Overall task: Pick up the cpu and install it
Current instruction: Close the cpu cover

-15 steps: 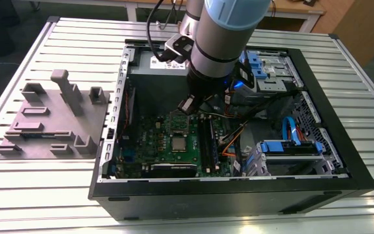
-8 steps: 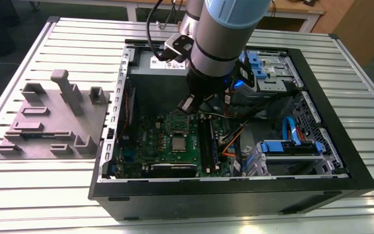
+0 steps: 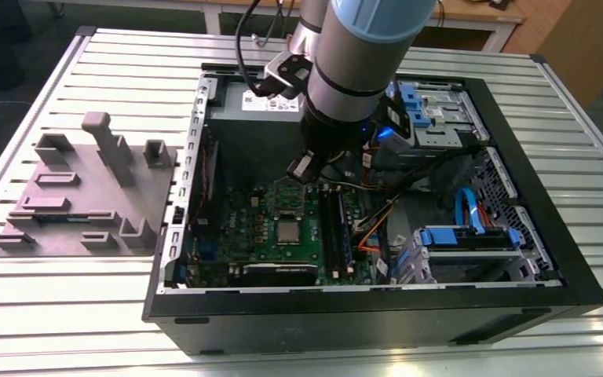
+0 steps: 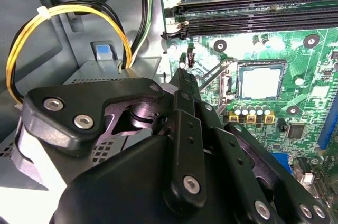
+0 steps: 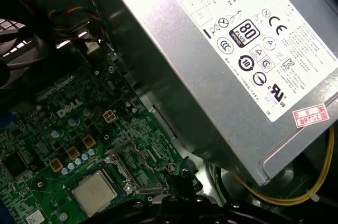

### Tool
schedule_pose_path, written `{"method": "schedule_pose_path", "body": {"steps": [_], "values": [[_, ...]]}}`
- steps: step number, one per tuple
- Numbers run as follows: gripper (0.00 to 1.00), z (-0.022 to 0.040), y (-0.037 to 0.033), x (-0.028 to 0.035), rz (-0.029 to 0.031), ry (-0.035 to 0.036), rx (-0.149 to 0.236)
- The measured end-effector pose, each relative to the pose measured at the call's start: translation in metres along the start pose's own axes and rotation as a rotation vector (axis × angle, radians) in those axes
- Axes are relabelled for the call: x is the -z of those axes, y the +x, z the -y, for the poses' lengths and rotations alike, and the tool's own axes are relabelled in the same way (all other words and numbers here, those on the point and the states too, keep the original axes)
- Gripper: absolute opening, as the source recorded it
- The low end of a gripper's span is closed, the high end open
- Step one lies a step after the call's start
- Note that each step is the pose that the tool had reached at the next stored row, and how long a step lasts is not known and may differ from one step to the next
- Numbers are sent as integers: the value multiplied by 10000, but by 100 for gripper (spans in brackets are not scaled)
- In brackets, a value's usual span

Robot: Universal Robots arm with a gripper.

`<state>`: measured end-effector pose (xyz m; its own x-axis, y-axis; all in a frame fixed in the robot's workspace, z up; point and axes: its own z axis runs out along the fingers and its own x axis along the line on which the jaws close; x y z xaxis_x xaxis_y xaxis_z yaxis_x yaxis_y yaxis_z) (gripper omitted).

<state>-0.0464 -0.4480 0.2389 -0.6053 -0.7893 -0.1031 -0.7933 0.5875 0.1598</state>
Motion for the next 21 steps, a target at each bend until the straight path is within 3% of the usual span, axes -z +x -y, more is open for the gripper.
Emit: {"method": "schedule_pose_path", "body": {"steps": [21], "values": [[11, -12, 2, 30, -6, -76, 257]]}}
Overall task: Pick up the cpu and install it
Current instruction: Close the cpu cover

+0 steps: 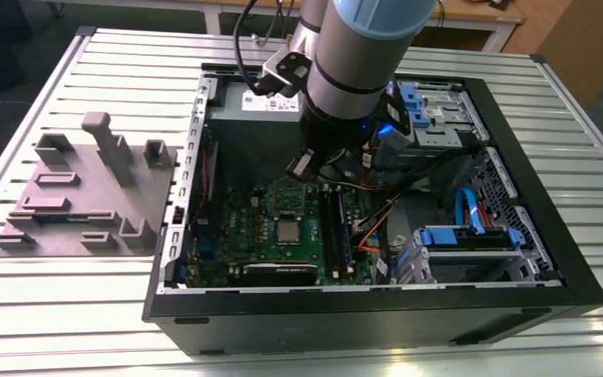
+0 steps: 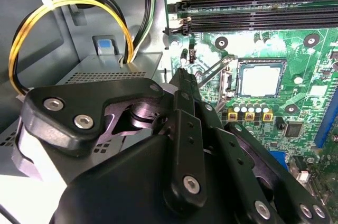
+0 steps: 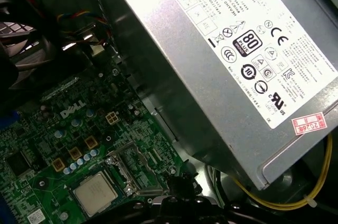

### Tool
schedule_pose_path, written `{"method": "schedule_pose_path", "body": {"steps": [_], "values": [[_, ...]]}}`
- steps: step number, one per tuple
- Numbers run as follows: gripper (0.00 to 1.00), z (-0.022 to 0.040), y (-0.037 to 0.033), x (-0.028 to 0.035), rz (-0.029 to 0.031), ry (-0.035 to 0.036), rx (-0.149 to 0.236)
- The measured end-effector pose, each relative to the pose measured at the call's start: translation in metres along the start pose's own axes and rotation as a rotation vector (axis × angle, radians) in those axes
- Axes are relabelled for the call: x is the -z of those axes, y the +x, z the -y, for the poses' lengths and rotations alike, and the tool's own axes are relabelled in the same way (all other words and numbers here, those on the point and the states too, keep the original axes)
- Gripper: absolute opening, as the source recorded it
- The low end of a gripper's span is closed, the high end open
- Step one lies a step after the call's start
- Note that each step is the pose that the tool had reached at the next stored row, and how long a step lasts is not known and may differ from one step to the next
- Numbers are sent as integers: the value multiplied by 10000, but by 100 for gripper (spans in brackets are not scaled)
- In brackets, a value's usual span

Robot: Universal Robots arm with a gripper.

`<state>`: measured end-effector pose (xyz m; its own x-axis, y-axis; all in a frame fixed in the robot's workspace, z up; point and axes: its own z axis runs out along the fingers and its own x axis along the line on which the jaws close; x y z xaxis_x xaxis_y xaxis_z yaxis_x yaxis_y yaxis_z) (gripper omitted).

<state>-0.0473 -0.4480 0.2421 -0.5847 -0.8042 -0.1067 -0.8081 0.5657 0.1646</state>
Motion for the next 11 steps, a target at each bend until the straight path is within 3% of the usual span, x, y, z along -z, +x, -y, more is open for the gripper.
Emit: {"method": "schedule_pose_path", "body": {"steps": [11], "values": [[11, -2, -1, 11, -11, -10, 77]]}}
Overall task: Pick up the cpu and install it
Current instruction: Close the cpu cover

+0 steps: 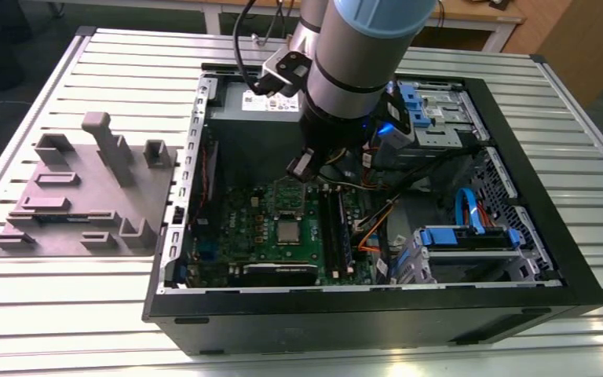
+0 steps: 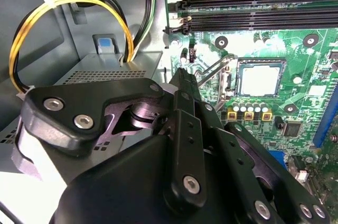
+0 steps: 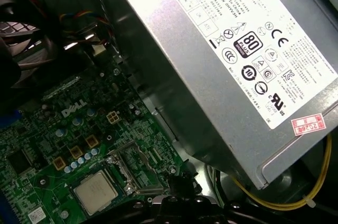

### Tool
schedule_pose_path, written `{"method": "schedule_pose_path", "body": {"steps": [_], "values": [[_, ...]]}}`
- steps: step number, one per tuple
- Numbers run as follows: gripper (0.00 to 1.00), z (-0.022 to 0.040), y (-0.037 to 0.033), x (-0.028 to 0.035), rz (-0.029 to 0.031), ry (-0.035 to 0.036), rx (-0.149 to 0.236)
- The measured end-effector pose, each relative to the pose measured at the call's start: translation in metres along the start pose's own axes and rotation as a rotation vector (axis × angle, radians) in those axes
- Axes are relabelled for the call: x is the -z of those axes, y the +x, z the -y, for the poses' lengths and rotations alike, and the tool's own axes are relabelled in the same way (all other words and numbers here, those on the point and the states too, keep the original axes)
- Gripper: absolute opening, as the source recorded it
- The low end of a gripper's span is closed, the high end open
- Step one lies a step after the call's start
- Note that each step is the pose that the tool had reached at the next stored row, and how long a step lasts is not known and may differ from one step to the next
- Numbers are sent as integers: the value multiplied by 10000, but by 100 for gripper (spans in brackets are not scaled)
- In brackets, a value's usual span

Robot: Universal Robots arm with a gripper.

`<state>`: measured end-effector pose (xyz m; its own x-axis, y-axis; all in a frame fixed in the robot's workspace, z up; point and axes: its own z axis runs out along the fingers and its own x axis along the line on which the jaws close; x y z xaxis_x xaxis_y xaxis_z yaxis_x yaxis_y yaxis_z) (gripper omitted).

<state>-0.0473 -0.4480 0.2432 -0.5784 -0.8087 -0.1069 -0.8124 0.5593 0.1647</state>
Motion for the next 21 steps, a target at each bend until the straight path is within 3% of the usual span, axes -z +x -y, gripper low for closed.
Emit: {"method": "schedule_pose_path", "body": {"steps": [6, 9, 15, 21], "values": [[11, 1, 3, 6, -18, -2, 65], [11, 0, 9, 6, -80, 28, 117], [11, -2, 20, 6, -309, 164, 216], [11, 8, 46, 11, -343, 168, 310]]}}
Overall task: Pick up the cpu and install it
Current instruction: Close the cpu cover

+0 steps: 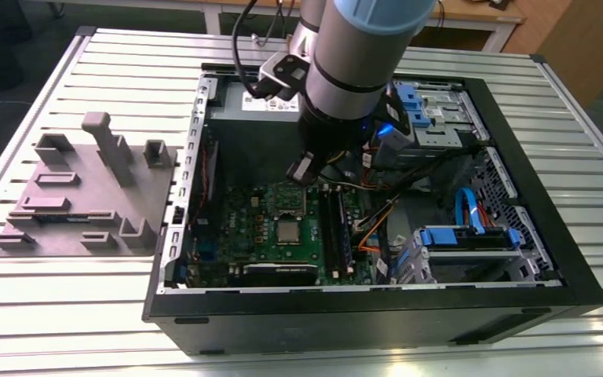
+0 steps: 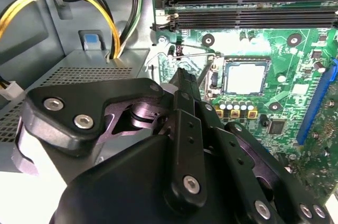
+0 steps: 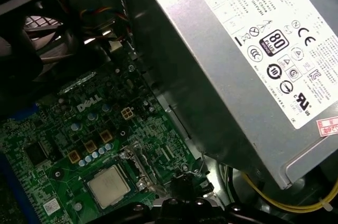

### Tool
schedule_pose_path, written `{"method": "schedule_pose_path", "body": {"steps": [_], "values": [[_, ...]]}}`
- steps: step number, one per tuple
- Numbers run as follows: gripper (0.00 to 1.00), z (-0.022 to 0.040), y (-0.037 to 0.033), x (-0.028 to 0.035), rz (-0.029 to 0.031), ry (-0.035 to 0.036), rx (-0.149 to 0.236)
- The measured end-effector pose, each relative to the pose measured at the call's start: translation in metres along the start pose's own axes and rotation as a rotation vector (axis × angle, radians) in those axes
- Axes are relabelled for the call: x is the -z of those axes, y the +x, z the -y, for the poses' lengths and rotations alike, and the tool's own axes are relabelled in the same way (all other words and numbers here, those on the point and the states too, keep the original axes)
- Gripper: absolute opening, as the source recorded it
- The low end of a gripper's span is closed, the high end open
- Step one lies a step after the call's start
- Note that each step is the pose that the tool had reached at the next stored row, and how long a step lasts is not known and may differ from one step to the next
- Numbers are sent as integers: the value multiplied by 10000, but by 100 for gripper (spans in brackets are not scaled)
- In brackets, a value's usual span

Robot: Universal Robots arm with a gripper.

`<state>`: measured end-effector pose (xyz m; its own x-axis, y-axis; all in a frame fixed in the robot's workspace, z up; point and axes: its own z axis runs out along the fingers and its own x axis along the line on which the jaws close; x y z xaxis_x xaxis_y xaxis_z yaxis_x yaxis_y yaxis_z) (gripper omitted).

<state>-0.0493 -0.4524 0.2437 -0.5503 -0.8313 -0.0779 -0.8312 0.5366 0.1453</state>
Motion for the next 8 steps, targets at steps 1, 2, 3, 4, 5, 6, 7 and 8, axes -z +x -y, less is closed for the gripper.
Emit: {"method": "schedule_pose_path", "body": {"steps": [1, 2, 3, 4, 5, 6, 7, 8], "values": [[11, 3, 6, 1, -3, -1, 11], [11, 5, 13, 2, -5, -1, 20], [11, 9, 20, 3, -6, -2, 29], [11, 13, 28, 4, -6, -3, 37], [11, 17, 37, 5, -7, -3, 45], [11, 21, 44, 6, -8, -4, 52], [11, 24, 50, 7, -9, -5, 60], [11, 27, 56, 8, -11, -6, 69]]}}
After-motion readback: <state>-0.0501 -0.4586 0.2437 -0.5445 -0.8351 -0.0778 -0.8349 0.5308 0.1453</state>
